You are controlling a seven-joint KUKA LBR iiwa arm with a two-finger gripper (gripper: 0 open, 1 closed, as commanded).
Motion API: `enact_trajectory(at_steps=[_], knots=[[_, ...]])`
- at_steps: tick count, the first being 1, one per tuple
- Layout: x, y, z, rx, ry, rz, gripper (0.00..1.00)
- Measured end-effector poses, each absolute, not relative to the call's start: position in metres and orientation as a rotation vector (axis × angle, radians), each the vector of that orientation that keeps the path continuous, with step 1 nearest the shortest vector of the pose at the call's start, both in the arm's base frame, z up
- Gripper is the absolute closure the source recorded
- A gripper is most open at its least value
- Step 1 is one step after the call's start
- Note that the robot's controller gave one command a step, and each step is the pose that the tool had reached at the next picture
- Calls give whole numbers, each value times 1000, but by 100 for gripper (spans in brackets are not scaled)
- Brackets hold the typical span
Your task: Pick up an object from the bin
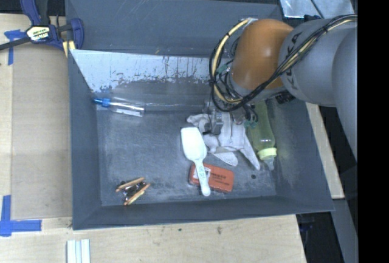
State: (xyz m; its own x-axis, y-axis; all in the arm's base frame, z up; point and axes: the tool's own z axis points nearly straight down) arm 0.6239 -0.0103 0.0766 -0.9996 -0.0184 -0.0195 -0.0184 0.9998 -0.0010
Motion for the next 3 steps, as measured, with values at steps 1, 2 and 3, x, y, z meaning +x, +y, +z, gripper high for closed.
enact_trajectory(at_steps=[1,2,3], knots=[[621,-6,101,97,3133,0,100],[622,-5,110,138,3131,0,100],[612,-27,214,28,3138,-1,100]])
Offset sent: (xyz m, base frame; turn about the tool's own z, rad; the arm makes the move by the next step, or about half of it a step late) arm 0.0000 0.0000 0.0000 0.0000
